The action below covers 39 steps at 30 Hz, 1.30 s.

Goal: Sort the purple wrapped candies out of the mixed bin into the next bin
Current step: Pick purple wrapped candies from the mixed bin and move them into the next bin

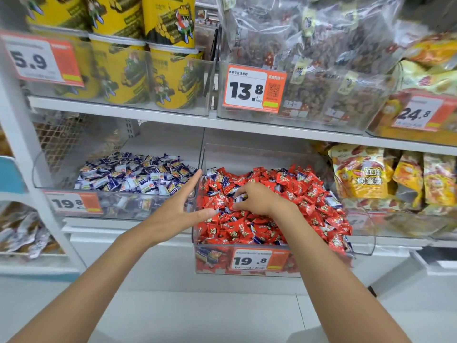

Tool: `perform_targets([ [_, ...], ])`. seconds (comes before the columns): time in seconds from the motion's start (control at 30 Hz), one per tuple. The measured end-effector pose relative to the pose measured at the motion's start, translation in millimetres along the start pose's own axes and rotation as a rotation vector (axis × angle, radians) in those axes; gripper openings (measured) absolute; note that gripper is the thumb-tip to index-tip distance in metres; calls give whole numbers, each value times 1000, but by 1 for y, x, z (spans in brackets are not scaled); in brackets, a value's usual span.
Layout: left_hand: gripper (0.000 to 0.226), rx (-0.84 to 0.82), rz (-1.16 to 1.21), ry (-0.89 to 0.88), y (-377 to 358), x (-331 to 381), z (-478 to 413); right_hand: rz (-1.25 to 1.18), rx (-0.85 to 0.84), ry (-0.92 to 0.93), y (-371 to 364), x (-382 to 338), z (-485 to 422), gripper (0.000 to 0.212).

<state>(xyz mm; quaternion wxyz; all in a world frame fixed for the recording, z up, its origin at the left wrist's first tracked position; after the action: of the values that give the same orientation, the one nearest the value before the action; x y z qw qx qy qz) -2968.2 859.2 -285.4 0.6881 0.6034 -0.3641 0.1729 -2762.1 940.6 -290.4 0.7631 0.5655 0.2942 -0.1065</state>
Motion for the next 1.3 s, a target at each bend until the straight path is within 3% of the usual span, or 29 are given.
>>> perform_targets([
  [0.2,96,24,-38,-32,3,-13,0,-358,158,23,26,11,6,9],
  [0.27,94,68,-64,-41,4,-15,-3,-421,201,69,34,9,8,9],
  [0.33,94,111,-107,-42,7,-16,-8,-419,227,85,38,5,5,25],
  [0.47,84,113,-173,-60,8,-21,-18,-191,263,107,31,-1,-18,36],
  [0.6,75,108,-131,-88,9,-27,-26,282,-3,-13,4,0,-47,44],
  [0.67,78,104,-70,-67,12,-30,-31,344,-2,-19,5,-1,-55,36],
  [0.83,97,74,61,-26,18,-34,-38,-68,58,7,33,-3,-39,29],
  [0.93,96,51,51,-29,20,-32,-38,-296,88,-38,44,-6,-17,56],
  [1.0,86,75,-6,-27,25,-31,-38,-401,109,-2,48,-5,-8,50],
  [1.13,63,285,-127,-31,40,-17,-37,-567,184,76,55,9,5,12],
  [1.23,40,420,-98,-38,42,3,-41,-617,220,57,63,17,18,12],
  [1.3,31,404,-93,-59,39,19,-48,-614,245,36,70,23,27,20],
])
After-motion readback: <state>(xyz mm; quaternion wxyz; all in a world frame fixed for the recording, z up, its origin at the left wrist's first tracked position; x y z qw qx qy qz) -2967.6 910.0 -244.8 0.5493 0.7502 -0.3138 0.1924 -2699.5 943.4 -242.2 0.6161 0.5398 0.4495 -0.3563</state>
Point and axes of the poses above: each hand's wrist, its own z-axis away from the middle knuckle, its own y-axis out of the back of the hand, x = y × z, the point moved 3 cm from there along -z, towards the middle knuckle, and after that the axes turned 13 degrees about -z, right-handed, at the moved point
